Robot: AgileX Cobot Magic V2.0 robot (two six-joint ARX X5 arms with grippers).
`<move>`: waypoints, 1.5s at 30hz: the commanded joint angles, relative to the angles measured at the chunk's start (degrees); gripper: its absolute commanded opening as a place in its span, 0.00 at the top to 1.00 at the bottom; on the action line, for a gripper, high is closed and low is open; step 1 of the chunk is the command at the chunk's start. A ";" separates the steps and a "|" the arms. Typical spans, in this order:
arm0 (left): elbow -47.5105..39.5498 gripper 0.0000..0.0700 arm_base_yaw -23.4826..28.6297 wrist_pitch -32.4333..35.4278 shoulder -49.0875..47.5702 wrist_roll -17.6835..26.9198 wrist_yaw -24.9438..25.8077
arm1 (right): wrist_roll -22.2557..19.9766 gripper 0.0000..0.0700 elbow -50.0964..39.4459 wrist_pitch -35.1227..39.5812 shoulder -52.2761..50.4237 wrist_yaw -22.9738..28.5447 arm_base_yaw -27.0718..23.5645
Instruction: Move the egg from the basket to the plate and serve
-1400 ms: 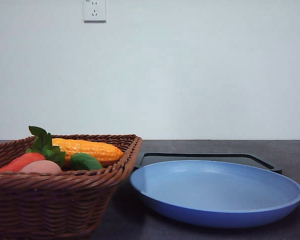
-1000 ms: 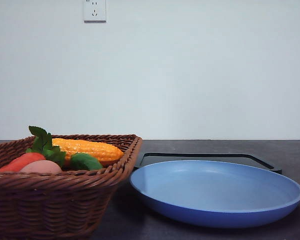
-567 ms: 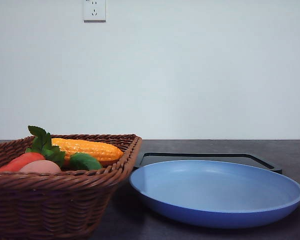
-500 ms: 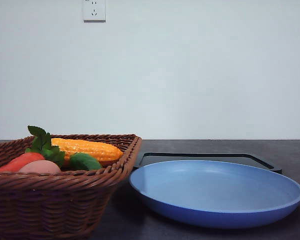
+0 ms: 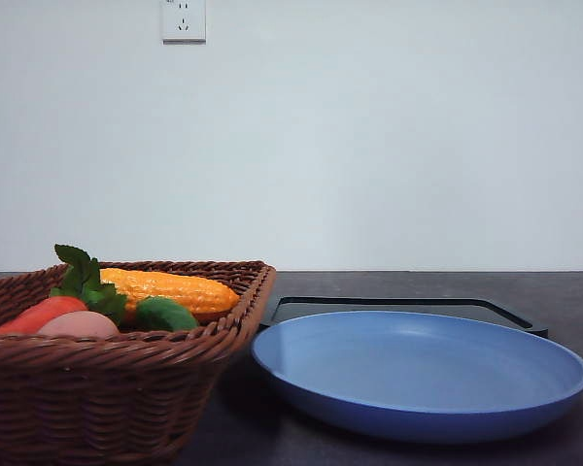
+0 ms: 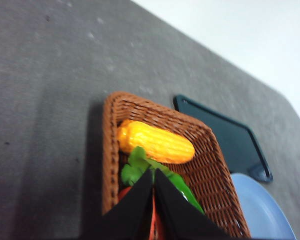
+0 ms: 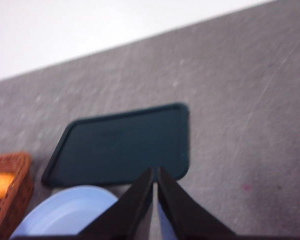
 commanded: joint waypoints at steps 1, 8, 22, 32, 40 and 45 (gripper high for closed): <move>3.11 1.00 -0.07 -0.86 3.63 5.22 1.51 | -1.93 1.00 2.03 -0.74 2.81 -1.73 -0.04; 13.44 1.00 -2.23 -11.06 17.31 14.96 6.13 | -4.24 1.00 7.96 -6.57 14.29 -10.89 -0.04; 19.96 0.92 -9.98 -16.75 25.32 16.38 6.63 | -10.49 0.98 8.91 -13.51 31.99 -21.09 0.04; 19.96 0.49 -10.19 -15.50 25.32 15.29 6.63 | -10.45 0.64 8.84 -9.60 42.96 -21.04 0.53; 19.96 0.48 -10.19 -15.52 25.32 15.29 6.61 | -8.40 0.64 8.80 -2.35 51.41 -21.07 4.18; 19.96 0.48 -10.19 -15.59 25.32 15.29 6.61 | -6.58 0.66 8.80 0.79 55.52 -21.02 6.18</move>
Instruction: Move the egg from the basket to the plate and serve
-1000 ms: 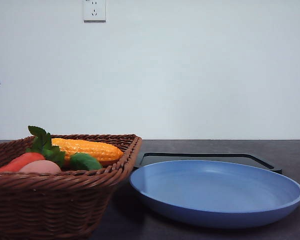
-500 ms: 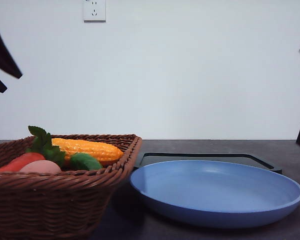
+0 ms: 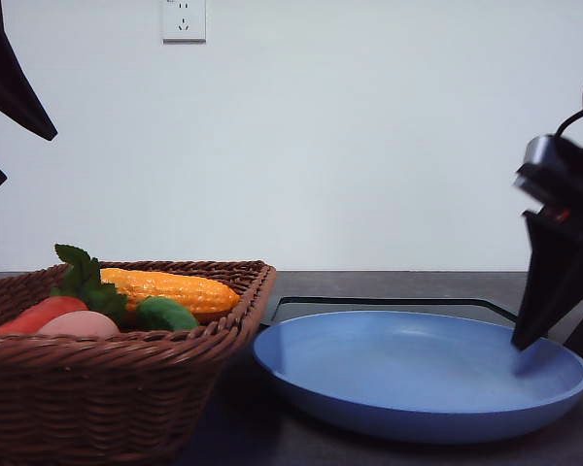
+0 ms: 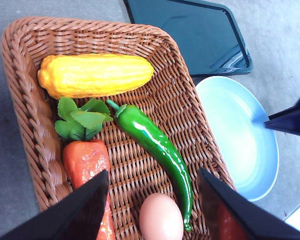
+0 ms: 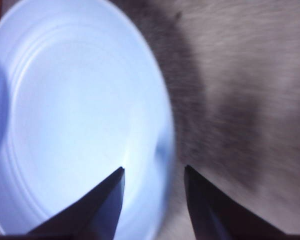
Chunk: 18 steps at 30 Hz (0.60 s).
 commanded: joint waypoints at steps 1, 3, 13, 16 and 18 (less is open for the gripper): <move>0.87 0.48 -0.23 0.55 0.44 -0.07 0.32 | 1.71 0.68 0.57 0.83 1.68 -0.15 0.53; 0.87 0.48 -0.23 0.55 0.44 -0.07 0.32 | 2.28 0.75 0.57 1.23 2.68 -0.17 0.70; 0.87 0.48 -0.31 0.55 0.44 -0.27 0.38 | 3.02 1.00 0.57 0.15 2.47 -0.15 0.62; 0.87 0.47 -0.86 0.60 0.44 -1.37 1.80 | 3.07 1.00 0.57 -1.19 0.60 -0.13 0.58; 0.87 0.43 -1.55 0.63 0.44 -1.60 3.34 | 3.07 1.00 0.57 -2.11 -1.35 -0.12 0.58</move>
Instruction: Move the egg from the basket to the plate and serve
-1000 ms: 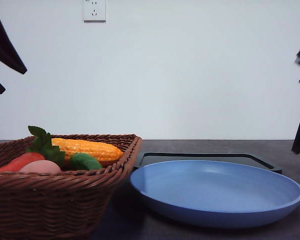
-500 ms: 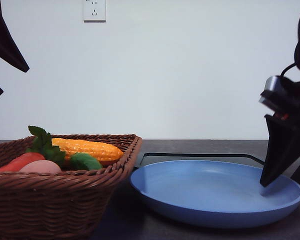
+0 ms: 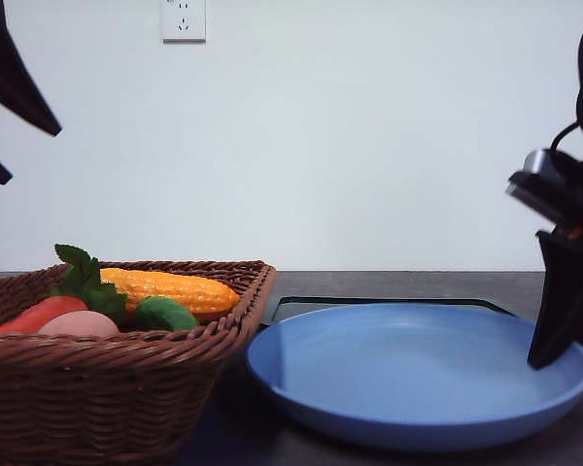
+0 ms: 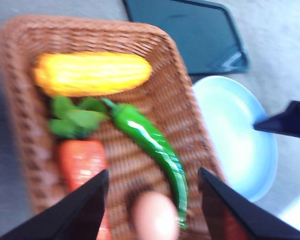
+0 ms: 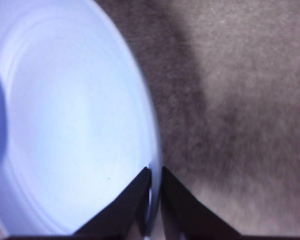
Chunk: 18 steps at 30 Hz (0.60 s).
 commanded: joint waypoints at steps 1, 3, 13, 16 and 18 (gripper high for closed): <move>0.87 0.40 -0.87 0.56 0.44 -0.68 1.18 | -0.25 1.00 0.55 -0.74 -1.38 0.23 0.18; 0.87 0.37 -2.16 0.47 0.44 -1.71 1.49 | -0.25 1.00 0.55 -2.09 -4.04 0.76 -0.02; 0.90 0.37 -15.16 -0.52 0.69 -6.59 -4.64 | -0.29 1.00 0.57 -8.57 -19.37 6.46 -4.71; 1.02 0.37 -19.99 -1.54 1.63 -7.52 -11.62 | -0.29 1.00 0.57 -9.26 -22.99 6.46 -6.68; 1.33 0.37 -22.56 -2.40 2.93 -8.08 -15.67 | -0.29 1.00 0.57 -9.60 -24.93 6.44 -7.72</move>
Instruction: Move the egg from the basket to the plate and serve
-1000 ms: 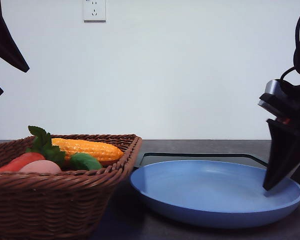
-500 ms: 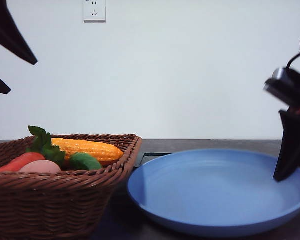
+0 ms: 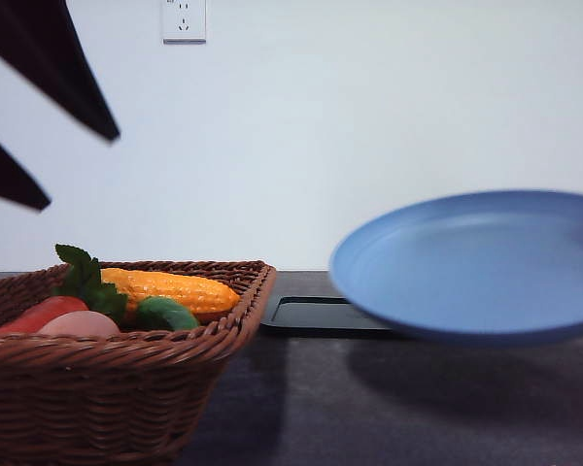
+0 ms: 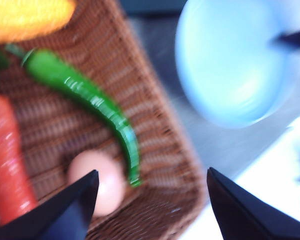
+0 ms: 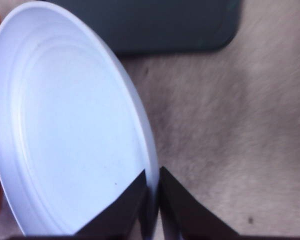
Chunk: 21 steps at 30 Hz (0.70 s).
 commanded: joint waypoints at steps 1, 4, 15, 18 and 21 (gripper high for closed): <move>1.50 0.37 -1.91 -0.21 1.81 -1.15 -3.34 | -0.04 1.00 0.59 0.12 -0.78 -0.28 -0.55; 1.96 0.37 -4.00 -0.49 4.80 -2.63 -5.90 | -0.04 1.00 0.59 -0.53 -2.45 -0.29 -1.46; 5.14 0.37 -5.93 -1.46 19.28 -3.01 -7.97 | -0.04 1.00 0.59 -1.09 -3.50 -1.12 -1.94; 5.55 0.37 -5.93 -1.21 22.54 -2.97 -8.92 | -0.04 1.00 0.59 -1.11 -3.50 -1.15 -1.94; 5.55 0.37 -5.93 -0.42 25.29 -2.35 -9.09 | -0.04 1.00 0.59 -1.11 -3.50 -1.17 -1.94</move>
